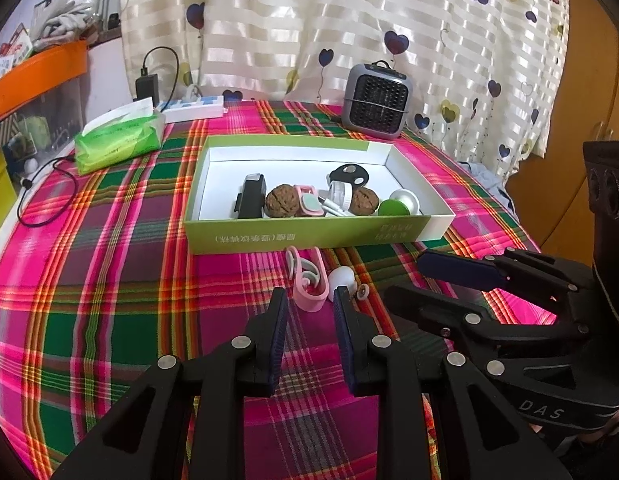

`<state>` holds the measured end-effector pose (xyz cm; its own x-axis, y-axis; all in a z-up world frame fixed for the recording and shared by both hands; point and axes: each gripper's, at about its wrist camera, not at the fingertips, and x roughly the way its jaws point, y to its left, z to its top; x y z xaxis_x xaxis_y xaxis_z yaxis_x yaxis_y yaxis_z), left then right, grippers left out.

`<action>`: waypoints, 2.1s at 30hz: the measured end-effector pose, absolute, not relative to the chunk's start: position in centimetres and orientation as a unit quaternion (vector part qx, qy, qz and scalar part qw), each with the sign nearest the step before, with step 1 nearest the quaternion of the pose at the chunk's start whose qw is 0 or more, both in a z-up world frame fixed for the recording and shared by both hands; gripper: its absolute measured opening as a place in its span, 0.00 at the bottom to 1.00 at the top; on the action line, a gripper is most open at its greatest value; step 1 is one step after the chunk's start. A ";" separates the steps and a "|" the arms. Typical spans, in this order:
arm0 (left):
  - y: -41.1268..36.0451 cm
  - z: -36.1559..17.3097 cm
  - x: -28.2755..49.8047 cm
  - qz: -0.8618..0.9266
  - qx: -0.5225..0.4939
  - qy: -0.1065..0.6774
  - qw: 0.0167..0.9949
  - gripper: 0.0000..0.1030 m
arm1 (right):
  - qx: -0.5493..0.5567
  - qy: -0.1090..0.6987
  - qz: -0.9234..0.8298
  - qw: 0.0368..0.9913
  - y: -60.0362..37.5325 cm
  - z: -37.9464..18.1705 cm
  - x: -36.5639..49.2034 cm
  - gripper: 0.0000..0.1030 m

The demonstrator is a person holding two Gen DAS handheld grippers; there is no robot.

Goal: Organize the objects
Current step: 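Move the left tool to the pink hook clip while the right tool approaches the white knob, then grasp the pink hook clip with the left tool while the right tool grasps the white knob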

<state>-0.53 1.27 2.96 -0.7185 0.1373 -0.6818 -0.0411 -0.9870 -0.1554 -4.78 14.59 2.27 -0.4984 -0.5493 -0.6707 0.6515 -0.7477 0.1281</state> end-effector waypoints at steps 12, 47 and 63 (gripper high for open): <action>0.4 2.3 -1.2 0.920 -0.381 -0.077 0.044 0.21 | 0.388 0.081 -0.848 0.351 13.3 0.5 -6.5 0.39; 1.6 1.8 -3.4 0.913 -0.398 -0.063 0.062 0.29 | 0.421 0.080 -0.839 0.334 14.4 -0.4 -8.6 0.30; 2.8 0.7 -5.6 0.906 -0.420 -0.039 0.047 0.30 | 0.419 0.065 -0.841 0.336 15.4 -0.3 -8.8 0.30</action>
